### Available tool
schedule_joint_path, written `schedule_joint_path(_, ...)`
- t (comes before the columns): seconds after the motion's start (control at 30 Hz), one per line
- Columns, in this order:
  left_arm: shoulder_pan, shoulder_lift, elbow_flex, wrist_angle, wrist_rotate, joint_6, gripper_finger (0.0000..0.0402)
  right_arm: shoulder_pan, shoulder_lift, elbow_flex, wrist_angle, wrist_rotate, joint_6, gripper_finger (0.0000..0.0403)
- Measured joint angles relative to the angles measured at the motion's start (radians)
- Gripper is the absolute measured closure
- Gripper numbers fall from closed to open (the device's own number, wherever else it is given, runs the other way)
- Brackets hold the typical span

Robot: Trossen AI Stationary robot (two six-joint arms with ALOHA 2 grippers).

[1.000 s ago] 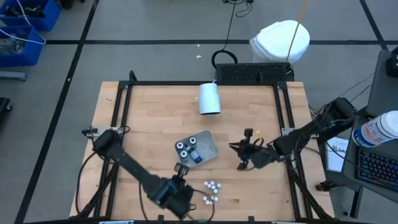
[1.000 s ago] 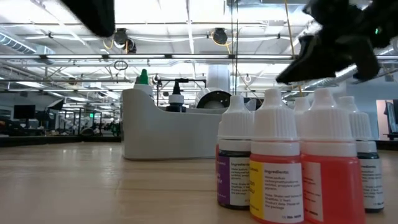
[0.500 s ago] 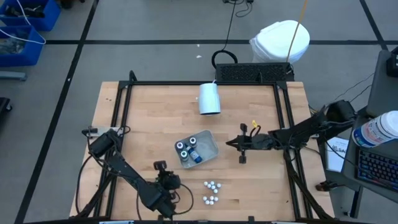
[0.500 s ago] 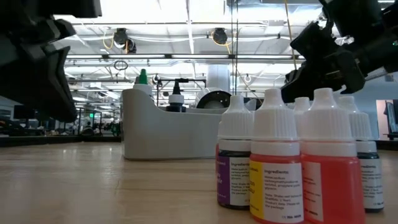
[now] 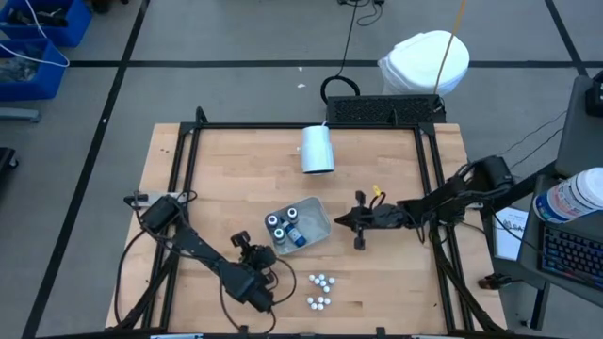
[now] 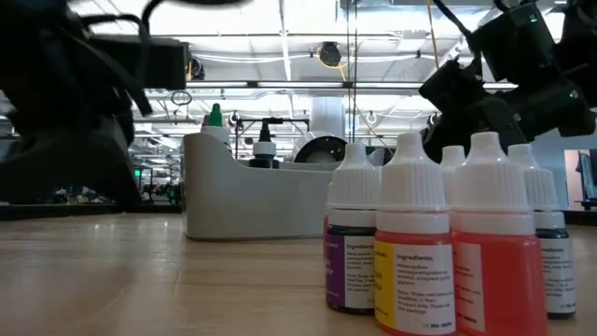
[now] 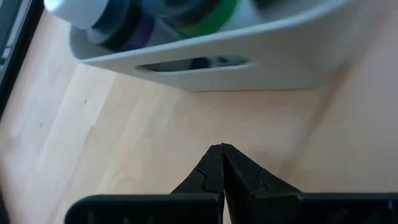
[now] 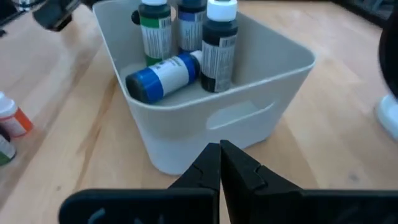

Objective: Pick & Place food coloring
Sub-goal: Adjust the gray bin

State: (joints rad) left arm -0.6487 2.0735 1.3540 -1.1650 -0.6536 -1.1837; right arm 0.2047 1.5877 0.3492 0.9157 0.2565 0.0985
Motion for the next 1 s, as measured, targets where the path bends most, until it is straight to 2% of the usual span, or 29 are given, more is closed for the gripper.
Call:
schedule_joint_path(0.17, 0.044, 0.000, -0.025, 0.035, 0.007, 0.068, 0.0397, 0.026, 0.043, 0.000, 0.036, -0.004, 0.029, 0.0403)
schedule_joint_path(0.37, 0.087, 0.000, -0.033, 0.071, 0.007, 0.151, 0.0395, 0.042, 0.087, 0.001, 0.138, -0.079, 0.034, 0.0403)
schedule_joint_path(0.77, 0.150, 0.000, -0.033, 0.074, -0.024, 0.234, 0.0396, 0.046, 0.095, 0.006, 0.133, -0.085, 0.055, 0.0403)
schedule_joint_path(1.0, 0.189, 0.000, -0.033, 0.095, -0.027, 0.299, 0.0396, 0.051, 0.095, 0.039, 0.127, -0.135, 0.052, 0.0403)
